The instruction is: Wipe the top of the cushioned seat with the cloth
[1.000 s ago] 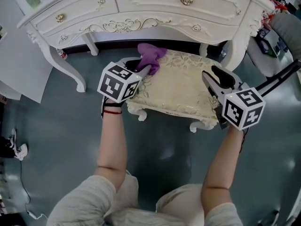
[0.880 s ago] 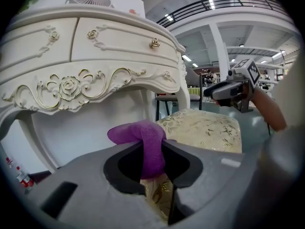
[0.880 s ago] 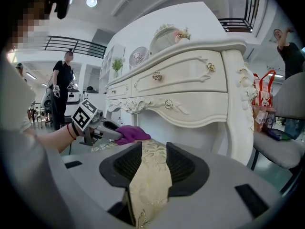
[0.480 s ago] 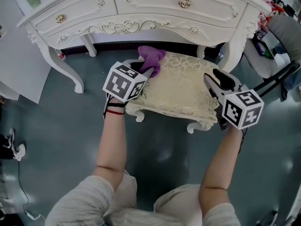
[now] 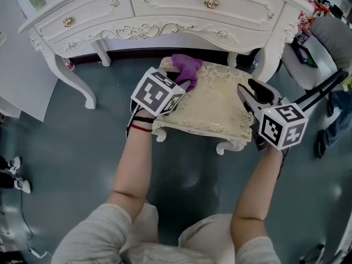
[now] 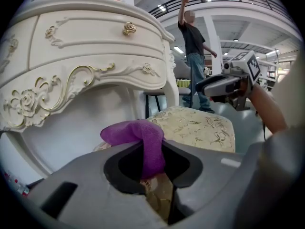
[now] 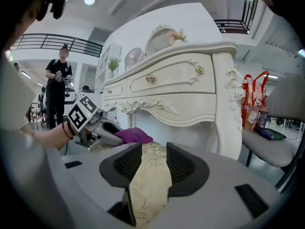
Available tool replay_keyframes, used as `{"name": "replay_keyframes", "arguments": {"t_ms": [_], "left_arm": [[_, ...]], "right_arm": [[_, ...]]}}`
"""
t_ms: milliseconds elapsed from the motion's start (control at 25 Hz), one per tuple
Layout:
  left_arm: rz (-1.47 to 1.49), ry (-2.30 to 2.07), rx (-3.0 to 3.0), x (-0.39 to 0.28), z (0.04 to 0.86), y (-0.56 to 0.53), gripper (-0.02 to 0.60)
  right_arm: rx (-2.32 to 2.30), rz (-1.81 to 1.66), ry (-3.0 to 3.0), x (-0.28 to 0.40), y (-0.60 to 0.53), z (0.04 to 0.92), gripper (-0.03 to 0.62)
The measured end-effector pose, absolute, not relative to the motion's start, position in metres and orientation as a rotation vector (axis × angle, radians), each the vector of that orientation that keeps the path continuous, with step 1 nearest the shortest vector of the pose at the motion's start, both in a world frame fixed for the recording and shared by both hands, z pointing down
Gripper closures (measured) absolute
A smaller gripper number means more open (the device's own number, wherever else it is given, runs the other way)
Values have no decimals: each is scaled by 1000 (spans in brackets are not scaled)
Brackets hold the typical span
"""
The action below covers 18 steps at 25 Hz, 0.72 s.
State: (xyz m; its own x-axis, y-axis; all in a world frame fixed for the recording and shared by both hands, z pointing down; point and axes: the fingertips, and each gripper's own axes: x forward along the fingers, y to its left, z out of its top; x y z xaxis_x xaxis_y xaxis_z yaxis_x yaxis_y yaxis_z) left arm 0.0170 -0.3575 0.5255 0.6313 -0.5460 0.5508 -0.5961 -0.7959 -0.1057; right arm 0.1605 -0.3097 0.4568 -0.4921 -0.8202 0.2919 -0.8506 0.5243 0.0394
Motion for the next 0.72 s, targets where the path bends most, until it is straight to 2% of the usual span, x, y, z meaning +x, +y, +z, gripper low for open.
{"name": "replay_keyframes", "arguments": {"t_ms": [720], "left_arm": [[963,-810,2801,90,525,-340,500]], "right_arm": [[1457,170,-2478,179,-306,452,451]]}}
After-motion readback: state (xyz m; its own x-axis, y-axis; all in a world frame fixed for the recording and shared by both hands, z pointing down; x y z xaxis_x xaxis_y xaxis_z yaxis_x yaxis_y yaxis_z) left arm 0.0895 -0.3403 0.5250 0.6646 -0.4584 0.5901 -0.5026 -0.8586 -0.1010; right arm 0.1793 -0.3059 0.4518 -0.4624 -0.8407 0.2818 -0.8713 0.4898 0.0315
